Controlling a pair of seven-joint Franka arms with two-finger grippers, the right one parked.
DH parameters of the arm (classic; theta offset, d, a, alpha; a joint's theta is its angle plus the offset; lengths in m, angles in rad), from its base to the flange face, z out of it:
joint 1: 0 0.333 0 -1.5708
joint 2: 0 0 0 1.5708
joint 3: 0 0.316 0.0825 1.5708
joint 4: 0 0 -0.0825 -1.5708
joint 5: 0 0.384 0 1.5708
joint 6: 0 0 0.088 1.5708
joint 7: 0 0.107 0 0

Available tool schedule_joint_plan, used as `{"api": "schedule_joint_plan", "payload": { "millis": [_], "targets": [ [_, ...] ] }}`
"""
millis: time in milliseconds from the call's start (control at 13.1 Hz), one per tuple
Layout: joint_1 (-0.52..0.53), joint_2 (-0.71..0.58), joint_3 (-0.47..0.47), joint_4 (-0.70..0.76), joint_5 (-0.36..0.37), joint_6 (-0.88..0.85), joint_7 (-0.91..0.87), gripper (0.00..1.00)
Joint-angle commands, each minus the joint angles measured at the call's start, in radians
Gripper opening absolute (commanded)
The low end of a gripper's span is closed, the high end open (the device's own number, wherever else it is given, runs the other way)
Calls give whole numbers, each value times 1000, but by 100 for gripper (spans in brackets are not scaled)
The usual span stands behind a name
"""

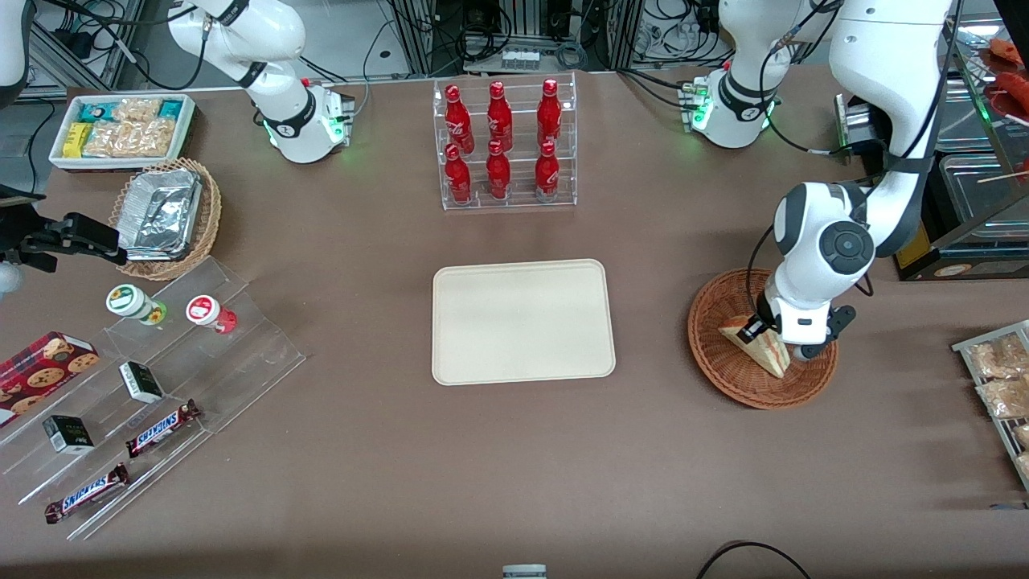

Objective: Place sandwich from basket to tray
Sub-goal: 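Lower the left gripper and close it on the sandwich, then lift the sandwich and carry it over the cream tray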

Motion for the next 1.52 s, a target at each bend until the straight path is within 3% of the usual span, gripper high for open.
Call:
{"api": "schedule_joint_plan", "payload": {
  "millis": [0, 152, 533, 838, 1067, 1448],
  "targets": [
    [-14, -17, 7, 18, 47, -41, -25, 0],
    [-17, -26, 6, 135, 135, -246, -21, 0],
    [-124, -20, -20, 487, 103, -635, 117, 0],
    [-256, 5, -42, 588, -26, -651, 168, 0],
    [-388, 101, -52, 643, -26, -643, 157, 0],
    [-508, 255, -75, 751, -34, -568, 151, 0]
  ]
}}
